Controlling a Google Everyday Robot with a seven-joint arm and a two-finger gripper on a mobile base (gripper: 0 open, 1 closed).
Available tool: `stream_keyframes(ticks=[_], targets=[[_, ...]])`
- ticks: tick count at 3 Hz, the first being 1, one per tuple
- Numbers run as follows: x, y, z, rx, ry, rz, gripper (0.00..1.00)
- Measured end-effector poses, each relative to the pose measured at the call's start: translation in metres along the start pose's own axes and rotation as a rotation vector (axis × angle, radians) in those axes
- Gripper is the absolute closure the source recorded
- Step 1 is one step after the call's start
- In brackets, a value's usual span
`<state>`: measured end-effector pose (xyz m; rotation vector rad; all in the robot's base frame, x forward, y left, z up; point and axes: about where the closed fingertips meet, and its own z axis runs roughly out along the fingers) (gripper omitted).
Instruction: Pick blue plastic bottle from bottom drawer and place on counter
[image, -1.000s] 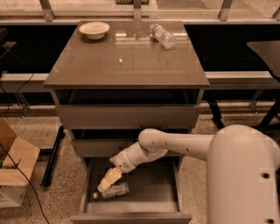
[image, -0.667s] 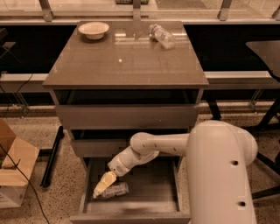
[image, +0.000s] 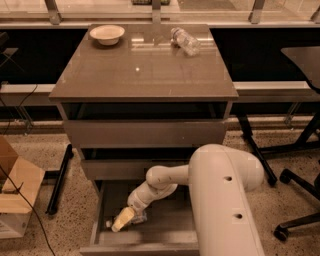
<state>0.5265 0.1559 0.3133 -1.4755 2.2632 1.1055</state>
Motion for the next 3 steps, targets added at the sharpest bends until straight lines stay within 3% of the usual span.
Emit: stream_keyframes(ticks=[2, 3], targets=[[0.052, -0.032, 0.042, -0.016, -0.062, 0.028, 0.00], [0.058, -0.041, 0.052, 0.001, -0.051, 0.058, 0.00]])
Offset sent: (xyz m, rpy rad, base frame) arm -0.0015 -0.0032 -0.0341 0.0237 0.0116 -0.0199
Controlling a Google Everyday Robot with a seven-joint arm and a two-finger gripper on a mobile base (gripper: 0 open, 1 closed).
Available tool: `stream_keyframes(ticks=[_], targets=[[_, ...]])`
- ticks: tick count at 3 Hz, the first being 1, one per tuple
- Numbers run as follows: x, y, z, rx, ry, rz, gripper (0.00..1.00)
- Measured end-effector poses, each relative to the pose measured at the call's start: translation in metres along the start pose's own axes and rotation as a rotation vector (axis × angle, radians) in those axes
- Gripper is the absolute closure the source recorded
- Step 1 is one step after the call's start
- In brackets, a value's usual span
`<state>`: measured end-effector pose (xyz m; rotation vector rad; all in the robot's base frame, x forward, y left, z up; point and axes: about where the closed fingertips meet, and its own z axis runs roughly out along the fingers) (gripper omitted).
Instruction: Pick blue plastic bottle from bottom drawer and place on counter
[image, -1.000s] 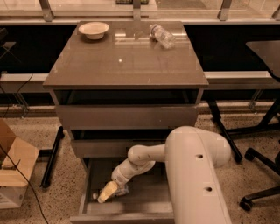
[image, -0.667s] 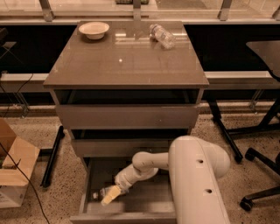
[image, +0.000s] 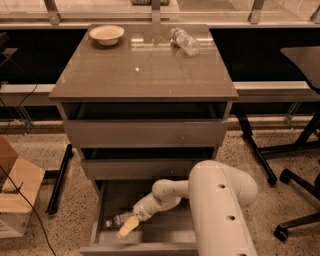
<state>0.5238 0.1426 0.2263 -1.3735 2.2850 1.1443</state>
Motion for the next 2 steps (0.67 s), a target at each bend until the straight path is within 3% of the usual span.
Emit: stream_keyframes(ticks=[2], targets=[[0.013, -0.032, 0.011, 0.116, -0.062, 0.011, 0.00]])
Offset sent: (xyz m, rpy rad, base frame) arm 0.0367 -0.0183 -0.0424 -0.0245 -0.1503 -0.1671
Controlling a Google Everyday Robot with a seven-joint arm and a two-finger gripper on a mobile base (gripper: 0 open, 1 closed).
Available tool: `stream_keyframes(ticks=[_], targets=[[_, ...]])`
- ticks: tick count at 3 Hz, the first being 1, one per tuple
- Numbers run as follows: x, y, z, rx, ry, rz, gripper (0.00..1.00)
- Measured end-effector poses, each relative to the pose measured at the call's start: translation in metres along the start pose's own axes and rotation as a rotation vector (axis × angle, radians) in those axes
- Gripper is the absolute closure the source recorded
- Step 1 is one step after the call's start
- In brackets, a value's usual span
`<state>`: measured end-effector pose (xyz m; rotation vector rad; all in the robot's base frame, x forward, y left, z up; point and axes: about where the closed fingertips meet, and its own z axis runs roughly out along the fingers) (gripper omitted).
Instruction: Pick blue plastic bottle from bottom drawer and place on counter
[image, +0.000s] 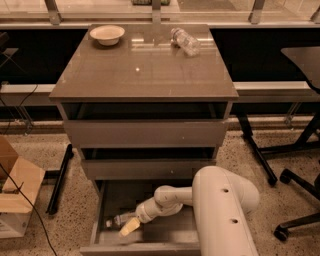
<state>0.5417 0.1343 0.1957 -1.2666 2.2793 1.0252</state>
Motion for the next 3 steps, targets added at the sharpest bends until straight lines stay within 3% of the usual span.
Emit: stream_keyframes(ticks=[1, 2, 3], targets=[[0.002, -0.015, 0.005, 0.039, -0.006, -0.018, 0.00], [0.007, -0.030, 0.017, 0.036, 0.009, -0.034, 0.00], [0.017, -0.042, 0.037, 0.013, 0.065, -0.041, 0.00]])
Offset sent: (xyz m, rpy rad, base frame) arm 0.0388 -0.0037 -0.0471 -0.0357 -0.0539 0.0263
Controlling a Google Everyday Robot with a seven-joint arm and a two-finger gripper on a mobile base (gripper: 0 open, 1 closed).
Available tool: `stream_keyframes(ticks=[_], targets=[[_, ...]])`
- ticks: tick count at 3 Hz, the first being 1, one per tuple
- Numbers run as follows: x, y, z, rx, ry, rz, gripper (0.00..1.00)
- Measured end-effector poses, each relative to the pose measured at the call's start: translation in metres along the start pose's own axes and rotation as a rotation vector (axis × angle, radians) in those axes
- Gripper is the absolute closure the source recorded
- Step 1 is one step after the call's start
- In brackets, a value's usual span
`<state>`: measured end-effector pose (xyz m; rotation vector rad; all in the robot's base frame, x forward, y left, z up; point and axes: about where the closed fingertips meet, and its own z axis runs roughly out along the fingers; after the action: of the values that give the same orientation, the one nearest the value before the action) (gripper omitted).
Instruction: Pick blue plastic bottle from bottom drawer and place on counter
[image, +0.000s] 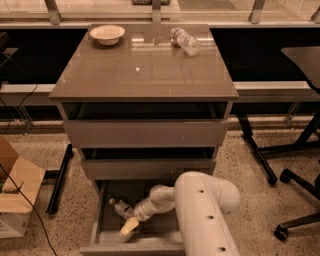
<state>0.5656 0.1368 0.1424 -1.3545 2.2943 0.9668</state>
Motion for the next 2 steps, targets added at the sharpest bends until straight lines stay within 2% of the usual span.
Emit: stream_keyframes(ticks=[2], targets=[[0.0049, -0.0052, 0.0148, -0.010, 0.017, 0.025, 0.00]])
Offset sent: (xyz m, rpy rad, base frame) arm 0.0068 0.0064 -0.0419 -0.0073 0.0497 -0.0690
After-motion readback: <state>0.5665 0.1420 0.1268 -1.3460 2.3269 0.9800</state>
